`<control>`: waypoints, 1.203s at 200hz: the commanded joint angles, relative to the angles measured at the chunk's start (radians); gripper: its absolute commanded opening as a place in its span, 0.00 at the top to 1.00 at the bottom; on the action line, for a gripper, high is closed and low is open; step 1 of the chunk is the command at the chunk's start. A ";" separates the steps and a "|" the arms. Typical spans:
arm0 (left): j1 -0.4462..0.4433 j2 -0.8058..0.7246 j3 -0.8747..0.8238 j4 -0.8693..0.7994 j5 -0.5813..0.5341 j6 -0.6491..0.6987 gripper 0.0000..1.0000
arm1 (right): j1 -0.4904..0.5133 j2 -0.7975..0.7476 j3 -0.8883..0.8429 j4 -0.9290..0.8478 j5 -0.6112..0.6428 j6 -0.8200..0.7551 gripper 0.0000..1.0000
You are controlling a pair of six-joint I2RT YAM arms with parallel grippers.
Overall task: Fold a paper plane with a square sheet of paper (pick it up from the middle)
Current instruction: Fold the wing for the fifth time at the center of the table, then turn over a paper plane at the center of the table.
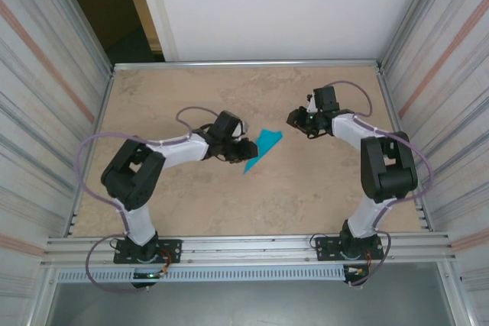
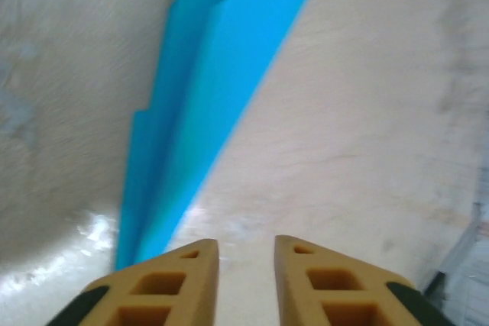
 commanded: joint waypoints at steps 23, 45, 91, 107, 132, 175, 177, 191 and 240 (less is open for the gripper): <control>0.113 -0.230 -0.057 -0.060 -0.041 0.043 0.55 | 0.145 -0.085 0.051 -0.238 0.227 0.006 0.50; 0.185 -0.297 -0.134 -0.092 -0.074 0.061 0.49 | 0.237 -0.050 0.106 -0.310 0.303 0.061 0.41; 0.268 -0.399 -0.236 -0.177 -0.190 0.131 0.28 | 0.411 0.168 0.330 -0.511 0.471 0.197 0.32; 0.282 -0.427 -0.262 -0.184 -0.213 0.148 0.24 | 0.445 0.242 0.399 -0.557 0.499 0.239 0.32; 0.290 -0.451 -0.285 -0.209 -0.235 0.180 0.21 | 0.483 0.321 0.487 -0.620 0.557 0.278 0.32; 0.300 -0.450 -0.304 -0.218 -0.231 0.199 0.20 | 0.507 0.382 0.561 -0.744 0.676 0.365 0.34; 0.301 -0.449 -0.304 -0.218 -0.231 0.200 0.20 | 0.508 0.382 0.562 -0.745 0.679 0.368 0.34; 0.302 -0.443 -0.306 -0.216 -0.229 0.202 0.20 | 0.509 0.381 0.562 -0.752 0.687 0.380 0.36; 0.305 -0.433 -0.308 -0.209 -0.226 0.200 0.20 | 0.511 0.394 0.571 -0.759 0.685 0.387 0.49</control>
